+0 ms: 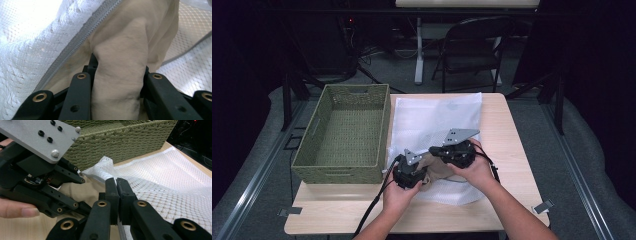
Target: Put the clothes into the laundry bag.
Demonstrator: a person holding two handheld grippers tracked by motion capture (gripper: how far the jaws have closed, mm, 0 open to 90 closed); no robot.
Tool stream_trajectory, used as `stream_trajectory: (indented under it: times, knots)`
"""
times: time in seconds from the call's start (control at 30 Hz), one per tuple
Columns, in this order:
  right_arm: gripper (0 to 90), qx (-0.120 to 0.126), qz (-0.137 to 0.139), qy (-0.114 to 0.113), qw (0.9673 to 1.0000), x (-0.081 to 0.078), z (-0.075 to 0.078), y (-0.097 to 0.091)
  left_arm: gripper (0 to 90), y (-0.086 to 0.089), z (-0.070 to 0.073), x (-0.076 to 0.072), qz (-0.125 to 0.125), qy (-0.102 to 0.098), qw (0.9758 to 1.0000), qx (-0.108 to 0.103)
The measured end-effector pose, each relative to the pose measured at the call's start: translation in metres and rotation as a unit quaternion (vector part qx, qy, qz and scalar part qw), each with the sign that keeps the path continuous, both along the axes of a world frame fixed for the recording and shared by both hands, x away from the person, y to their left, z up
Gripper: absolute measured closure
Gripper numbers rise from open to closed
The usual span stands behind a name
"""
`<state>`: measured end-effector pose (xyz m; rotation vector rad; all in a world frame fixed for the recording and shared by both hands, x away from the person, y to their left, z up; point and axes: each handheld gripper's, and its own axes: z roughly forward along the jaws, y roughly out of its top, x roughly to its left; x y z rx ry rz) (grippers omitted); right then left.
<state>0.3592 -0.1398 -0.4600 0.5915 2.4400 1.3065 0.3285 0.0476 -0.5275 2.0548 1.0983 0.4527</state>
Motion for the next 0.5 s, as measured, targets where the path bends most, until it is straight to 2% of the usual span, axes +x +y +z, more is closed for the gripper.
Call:
stream_trajectory:
  times: [0.23, 0.37, 0.5]
  knots:
    - [88.0, 0.000, 0.002, 0.000, 1.0000, 0.000, 0.000, 0.001, 68.4, -0.002, -0.001, 0.000, 0.023, -0.016, 0.9996, 0.002]
    - [88.0, -0.001, 0.001, 0.000, 1.0000, 0.000, 0.000, 0.000, 68.3, -0.004, -0.004, 0.002, 0.030, -0.015, 0.9995, 0.000]
    - [88.0, -0.004, -0.001, 0.001, 1.0000, 0.001, -0.001, 0.001, 67.2, -0.006, -0.010, 0.005, 0.030, -0.003, 0.9996, 0.000]
